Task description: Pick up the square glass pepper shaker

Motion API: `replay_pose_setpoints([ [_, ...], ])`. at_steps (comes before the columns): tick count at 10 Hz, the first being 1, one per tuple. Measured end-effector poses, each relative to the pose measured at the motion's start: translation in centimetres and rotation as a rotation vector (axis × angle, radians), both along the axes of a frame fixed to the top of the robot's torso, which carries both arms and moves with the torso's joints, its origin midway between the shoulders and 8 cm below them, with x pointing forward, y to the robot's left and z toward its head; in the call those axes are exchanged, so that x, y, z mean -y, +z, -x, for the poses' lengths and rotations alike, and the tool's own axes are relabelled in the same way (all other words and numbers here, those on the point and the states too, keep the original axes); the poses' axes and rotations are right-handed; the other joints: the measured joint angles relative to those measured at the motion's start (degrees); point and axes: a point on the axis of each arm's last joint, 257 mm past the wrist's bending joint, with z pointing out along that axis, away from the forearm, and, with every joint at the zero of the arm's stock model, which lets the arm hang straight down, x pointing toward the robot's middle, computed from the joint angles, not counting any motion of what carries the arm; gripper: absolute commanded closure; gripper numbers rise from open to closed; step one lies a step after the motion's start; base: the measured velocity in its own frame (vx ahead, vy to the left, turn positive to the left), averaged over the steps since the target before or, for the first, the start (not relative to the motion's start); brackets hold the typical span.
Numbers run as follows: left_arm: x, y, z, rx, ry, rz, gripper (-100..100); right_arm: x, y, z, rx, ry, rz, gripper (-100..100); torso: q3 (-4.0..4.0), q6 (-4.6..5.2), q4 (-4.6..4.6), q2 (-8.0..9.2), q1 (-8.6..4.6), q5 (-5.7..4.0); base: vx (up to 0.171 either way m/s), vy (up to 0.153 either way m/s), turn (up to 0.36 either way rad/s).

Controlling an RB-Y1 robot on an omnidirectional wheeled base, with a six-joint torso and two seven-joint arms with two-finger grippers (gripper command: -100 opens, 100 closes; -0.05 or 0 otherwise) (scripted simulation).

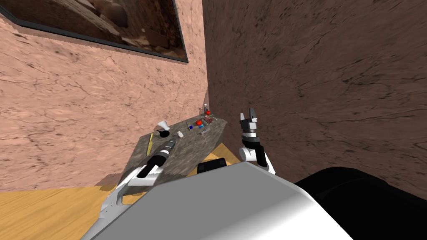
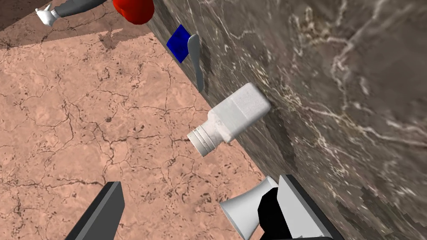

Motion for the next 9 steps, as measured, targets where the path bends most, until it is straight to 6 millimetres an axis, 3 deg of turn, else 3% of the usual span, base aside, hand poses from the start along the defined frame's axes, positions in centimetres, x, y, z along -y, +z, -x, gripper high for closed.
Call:
replay_pose_setpoints([
  [5, -6.4, -4.0, 0.7, -0.184, 0.046, -0.202, -100, 0.0, 0.0, 0.0, 0.0, 0.0, 0.0, 0, -0.08, 0.02, -0.03, -0.13, -0.19, -0.04, 0.063, -0.123, -0.072],
  [9, -11.0, -5.1, 1.4, -0.281, 0.086, -0.316, -100, 0.0, 0.0, 0.0, 0.0, 0.0, 0.0, 0, 0.0, -0.01, 0.0, 0.0, 0.0, 0.0, 0.041, -0.077, -0.048],
])
